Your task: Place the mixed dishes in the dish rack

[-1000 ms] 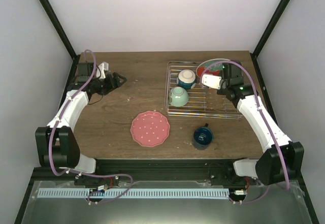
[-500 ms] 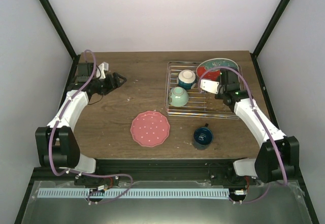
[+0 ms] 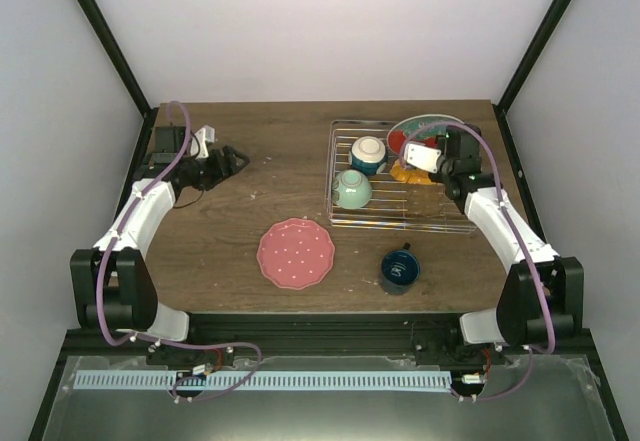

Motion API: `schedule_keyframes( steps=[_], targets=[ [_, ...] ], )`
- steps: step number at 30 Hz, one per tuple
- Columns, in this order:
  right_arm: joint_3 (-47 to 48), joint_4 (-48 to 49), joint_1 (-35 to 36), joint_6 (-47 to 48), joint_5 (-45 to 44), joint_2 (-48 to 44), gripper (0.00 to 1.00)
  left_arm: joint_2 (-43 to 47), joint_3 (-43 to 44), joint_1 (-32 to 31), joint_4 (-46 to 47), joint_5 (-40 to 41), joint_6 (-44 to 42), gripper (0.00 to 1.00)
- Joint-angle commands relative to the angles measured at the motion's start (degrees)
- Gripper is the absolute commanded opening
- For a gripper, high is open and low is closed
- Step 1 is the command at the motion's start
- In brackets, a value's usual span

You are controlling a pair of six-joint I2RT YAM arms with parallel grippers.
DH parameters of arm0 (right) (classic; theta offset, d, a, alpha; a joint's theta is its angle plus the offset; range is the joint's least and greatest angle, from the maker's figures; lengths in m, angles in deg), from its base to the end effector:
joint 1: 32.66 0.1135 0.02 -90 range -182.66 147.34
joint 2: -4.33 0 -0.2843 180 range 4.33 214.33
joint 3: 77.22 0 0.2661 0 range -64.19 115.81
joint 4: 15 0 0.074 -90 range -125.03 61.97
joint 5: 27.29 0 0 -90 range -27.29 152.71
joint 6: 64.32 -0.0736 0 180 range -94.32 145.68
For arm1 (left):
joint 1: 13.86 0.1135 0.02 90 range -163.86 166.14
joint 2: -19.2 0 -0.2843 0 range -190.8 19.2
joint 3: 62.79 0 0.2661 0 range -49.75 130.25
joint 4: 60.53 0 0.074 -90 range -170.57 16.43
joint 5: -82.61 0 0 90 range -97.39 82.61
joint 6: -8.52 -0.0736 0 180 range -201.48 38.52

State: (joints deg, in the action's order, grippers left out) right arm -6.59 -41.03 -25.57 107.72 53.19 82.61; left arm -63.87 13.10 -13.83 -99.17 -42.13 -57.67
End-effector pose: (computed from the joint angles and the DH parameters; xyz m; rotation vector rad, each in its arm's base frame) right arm 0.3468 0.0309 0.2752 -1.5405 1.7101 -0.9008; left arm 0.3435 -0.0418 0.2660 -0.1938 2.3652 -0.9175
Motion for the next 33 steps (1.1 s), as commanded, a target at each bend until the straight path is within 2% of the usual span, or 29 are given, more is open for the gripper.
schedule_keyframes(
  steps=[1,7,13,17,33],
  targets=[
    [3.7,5.4,-0.7,0.8,-0.7,0.1,0.64,0.7,-0.3,0.2,0.9,-0.3,-0.3,0.82],
    [4.9,7.4,-0.8,1.1,-0.9,2.1,0.72,-0.5,0.0,0.3,1.3,-1.0,-0.3,0.81],
    [4.9,10.5,-0.9,1.1,-1.8,4.9,0.73,-0.5,-0.1,0.3,1.4,-1.0,-0.3,0.81],
    [6.0,9.3,-0.9,0.9,-1.4,5.2,0.74,-0.4,-0.2,0.2,1.1,-1.1,-0.2,0.81],
    [-2.0,0.4,3.3,-4.6,-3.7,-4.5,0.88,-0.7,-0.6,0.3,0.7,-1.3,-0.4,0.81]
  ],
)
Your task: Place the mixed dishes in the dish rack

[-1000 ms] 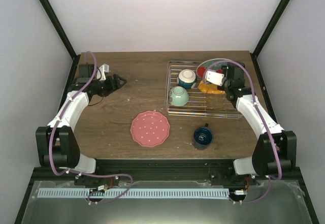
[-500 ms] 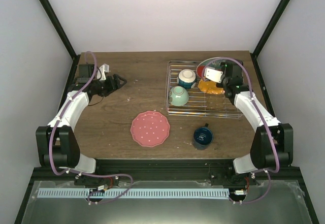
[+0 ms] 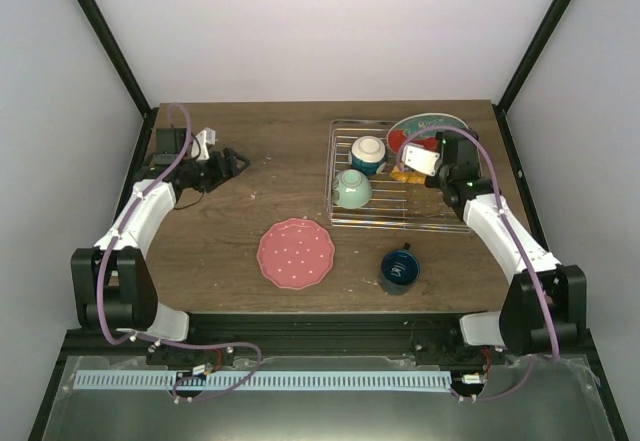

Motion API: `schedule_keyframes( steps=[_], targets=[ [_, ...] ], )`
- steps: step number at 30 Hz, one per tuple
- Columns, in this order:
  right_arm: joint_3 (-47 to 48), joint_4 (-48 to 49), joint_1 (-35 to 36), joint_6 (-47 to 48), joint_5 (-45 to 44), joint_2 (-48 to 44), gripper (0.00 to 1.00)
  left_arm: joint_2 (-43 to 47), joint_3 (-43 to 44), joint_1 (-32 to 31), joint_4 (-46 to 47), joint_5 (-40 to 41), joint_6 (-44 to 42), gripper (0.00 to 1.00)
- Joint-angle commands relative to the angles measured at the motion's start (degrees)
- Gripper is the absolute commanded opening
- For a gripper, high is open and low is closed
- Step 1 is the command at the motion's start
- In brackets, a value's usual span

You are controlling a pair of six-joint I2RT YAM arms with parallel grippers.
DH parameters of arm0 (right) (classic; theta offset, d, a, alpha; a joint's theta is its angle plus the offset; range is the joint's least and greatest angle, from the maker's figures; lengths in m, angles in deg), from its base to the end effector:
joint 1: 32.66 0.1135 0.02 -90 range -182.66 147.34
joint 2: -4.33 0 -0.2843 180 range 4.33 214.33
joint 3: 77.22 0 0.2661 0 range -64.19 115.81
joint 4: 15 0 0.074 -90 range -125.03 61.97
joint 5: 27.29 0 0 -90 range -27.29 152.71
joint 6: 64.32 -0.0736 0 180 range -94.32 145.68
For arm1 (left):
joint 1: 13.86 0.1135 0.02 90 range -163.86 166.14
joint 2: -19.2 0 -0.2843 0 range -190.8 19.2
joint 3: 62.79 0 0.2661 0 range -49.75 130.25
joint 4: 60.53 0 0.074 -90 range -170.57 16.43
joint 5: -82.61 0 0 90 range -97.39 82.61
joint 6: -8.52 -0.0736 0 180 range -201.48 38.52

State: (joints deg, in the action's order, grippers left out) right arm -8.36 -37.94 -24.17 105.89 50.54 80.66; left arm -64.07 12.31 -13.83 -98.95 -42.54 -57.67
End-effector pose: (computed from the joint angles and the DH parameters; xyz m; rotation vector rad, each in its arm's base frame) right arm 0.3411 0.0352 0.2813 -1.4674 1.6965 -0.9444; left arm 0.3423 -0.0422 0.2606 -0.1968 2.3769 -0.9275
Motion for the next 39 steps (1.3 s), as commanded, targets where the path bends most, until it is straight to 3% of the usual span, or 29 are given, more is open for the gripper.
schedule_keyframes(
  steps=[1,13,20,28,34,39],
  targets=[
    [-0.2,-3.5,2.5,-3.4,-1.1,-2.9,0.89,-0.6,0.4,0.3,0.4,-0.9,-0.4,0.81],
    [1.4,-15.8,10.8,-10.6,-0.2,-4.4,0.92,1.7,-2.9,-0.5,-2.8,1.3,-2.5,0.81],
    [9.1,-14.9,12.3,-21.1,9.9,-2.3,0.96,3.0,-4.8,-3.5,-12.9,5.5,-4.5,0.8],
    [32.3,-18.2,14.5,-45.3,12.7,13.0,0.92,0.2,-4.6,-9.0,-25.4,10.8,-3.8,0.79],
    [53.5,-24.4,15.0,-58.7,16.9,23.6,0.9,-2.6,-7.1,-11.7,-27.4,12.0,-4.4,0.79],
    [59.0,-26.1,15.0,-64.5,18.2,25.7,0.91,-5.0,-8.6,-15.1,-27.1,16.4,-3.6,0.79]
  ],
)
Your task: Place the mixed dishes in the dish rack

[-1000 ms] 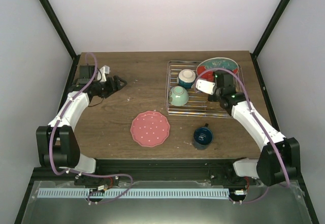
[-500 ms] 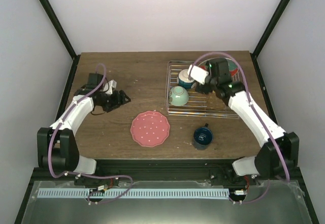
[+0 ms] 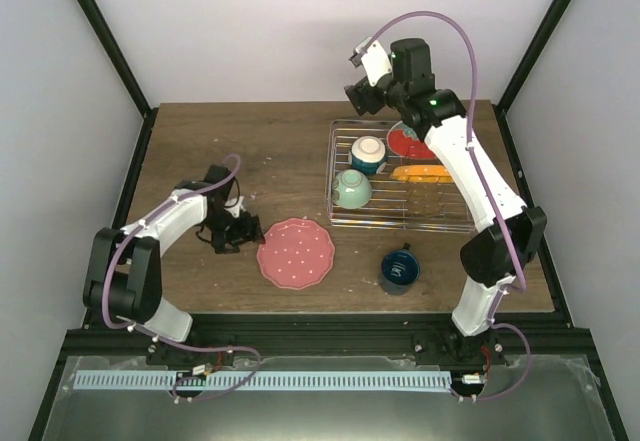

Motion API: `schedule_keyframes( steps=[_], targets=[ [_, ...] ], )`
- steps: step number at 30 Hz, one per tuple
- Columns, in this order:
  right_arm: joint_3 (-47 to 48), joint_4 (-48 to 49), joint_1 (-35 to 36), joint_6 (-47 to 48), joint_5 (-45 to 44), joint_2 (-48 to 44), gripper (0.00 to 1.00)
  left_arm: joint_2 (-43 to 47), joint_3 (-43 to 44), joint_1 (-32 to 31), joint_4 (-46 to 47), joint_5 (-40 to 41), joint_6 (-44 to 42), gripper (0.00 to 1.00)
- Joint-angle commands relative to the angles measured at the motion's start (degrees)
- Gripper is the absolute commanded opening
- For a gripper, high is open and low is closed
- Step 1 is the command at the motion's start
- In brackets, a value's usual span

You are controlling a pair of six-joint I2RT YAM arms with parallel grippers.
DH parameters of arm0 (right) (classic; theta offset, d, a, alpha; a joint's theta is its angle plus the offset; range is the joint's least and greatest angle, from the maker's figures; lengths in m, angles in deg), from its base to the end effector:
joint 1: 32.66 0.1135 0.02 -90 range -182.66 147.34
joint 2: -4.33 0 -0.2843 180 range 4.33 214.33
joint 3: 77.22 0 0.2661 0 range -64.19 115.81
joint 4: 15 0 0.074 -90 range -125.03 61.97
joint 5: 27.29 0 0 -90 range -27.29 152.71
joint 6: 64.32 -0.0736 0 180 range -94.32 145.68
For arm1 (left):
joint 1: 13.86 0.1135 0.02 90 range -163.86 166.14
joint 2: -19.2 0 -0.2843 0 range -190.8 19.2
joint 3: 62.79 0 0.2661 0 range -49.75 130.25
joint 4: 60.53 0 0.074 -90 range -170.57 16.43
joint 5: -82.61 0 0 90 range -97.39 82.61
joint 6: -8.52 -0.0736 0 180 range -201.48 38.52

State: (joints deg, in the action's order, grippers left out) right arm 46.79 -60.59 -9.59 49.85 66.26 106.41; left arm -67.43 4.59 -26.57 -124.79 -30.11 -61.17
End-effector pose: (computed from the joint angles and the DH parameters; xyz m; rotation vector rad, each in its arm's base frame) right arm 0.4227 0.1850 0.4317 -0.8313 1.8006 0.0490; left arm 0.2577 -0.0873 0.1686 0.1686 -3.0654 0.6408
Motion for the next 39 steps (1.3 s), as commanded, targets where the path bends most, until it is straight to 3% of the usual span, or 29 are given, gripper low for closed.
schedule_keyframes(
  steps=[1,11,18,24,30,34,39],
  targets=[
    [3.3,-3.3,0.5,-8.9,2.6,-0.3,0.91,-2.2,-1.1,-3.2,-1.1,5.1,0.0,0.79],
    [-4.4,-2.6,0.5,-11.2,3.0,-5.2,0.9,-8.6,0.8,-12.4,0.0,14.3,2.2,0.78],
    [-9.2,-0.2,0.5,-9.5,2.1,-9.2,0.9,-13.1,3.3,-17.4,-0.9,19.5,4.3,0.53],
    [-12.0,0.9,0.5,-8.7,1.3,-10.5,0.9,-12.1,2.8,-18.0,-1.1,20.1,5.4,0.23],
    [-12.9,1.0,0.5,-7.9,0.3,-10.5,0.9,-9.7,1.9,-18.0,-1.7,20.0,5.8,0.01],
    [-14.1,1.4,0.5,-7.2,-0.5,-10.9,0.91,-5.4,0.4,-16.0,-1.7,16.8,3.9,0.0],
    [-14.3,1.2,0.5,-8.4,1.4,-10.9,0.91,3.2,-0.9,-8.1,-0.8,7.7,2.4,0.0]
  ],
)
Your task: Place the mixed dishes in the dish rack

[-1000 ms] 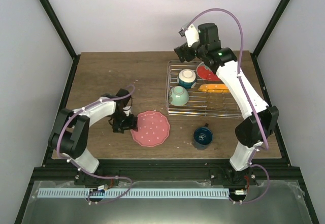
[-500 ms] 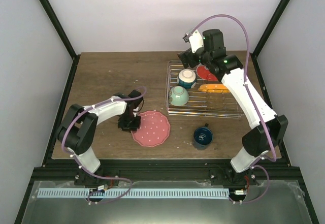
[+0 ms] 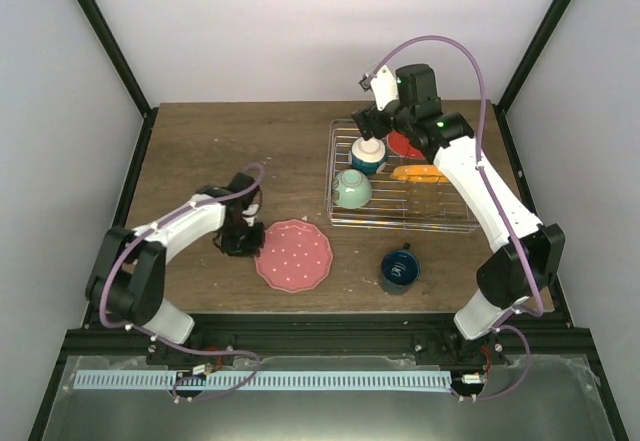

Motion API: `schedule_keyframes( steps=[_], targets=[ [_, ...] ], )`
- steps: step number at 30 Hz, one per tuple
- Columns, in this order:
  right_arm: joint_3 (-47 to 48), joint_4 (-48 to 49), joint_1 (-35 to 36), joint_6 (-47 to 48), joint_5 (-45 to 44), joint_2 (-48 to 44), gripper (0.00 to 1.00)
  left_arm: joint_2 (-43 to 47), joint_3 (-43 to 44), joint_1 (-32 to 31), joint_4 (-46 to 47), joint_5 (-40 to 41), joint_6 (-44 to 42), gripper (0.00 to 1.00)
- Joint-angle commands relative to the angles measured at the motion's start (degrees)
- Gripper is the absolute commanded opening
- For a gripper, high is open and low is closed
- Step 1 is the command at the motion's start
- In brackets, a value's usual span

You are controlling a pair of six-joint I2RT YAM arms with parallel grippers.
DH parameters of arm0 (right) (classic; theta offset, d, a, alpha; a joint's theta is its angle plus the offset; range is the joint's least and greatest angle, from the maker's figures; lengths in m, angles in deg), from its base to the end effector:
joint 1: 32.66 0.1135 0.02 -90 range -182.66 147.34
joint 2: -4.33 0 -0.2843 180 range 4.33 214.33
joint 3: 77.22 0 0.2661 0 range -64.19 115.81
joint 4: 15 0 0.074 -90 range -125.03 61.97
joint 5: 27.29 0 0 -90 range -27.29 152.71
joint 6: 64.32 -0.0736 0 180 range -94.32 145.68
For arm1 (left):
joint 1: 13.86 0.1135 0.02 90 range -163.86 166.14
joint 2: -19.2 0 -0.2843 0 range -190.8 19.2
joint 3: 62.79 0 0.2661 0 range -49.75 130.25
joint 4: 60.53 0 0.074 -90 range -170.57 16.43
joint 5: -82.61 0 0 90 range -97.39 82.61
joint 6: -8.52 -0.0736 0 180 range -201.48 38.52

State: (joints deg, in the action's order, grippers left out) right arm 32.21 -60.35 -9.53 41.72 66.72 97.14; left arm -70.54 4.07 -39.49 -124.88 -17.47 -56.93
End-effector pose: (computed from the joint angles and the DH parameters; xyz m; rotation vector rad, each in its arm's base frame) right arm 0.3826 0.1690 0.4027 -0.7357 1.9394 0.1484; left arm 0.2387 -0.1288 0.1480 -0.0358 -3.0980 0.2792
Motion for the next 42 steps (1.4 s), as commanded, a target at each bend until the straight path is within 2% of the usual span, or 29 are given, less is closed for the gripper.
schedule_keyframes(
  steps=[1,9,11,15,21,31,42],
  targets=[
    [0.4,0.8,0.5,-0.7,1.8,-1.6,0.91,7.5,0.0,5.9,-0.7,-6.0,-2.0,0.0],
    [1.0,-1.3,0.3,-2.3,5.2,0.1,0.91,15.2,3.0,16.4,-3.5,-16.1,-6.6,0.0],
    [1.7,-2.3,0.1,-3.0,7.7,1.0,0.91,17.2,3.7,19.9,-4.0,-18.1,-7.7,0.0],
    [5.6,-6.9,-0.3,-6.4,15.8,5.2,0.89,20.1,5.7,23.2,-3.4,-19.5,-8.3,0.0],
    [10.6,-10.7,-0.3,-10.8,27.1,10.7,0.85,22.1,9.5,24.7,-0.7,-19.8,-7.8,0.0],
    [14.2,-8.0,-0.1,-14.4,46.2,14.4,0.86,18.8,15.7,24.8,5.0,-20.4,-6.0,0.0],
    [11.6,-6.7,2.9,-12.3,44.4,18.2,0.86,16.8,19.0,24.6,9.9,-22.8,-3.6,0.0]
  ],
)
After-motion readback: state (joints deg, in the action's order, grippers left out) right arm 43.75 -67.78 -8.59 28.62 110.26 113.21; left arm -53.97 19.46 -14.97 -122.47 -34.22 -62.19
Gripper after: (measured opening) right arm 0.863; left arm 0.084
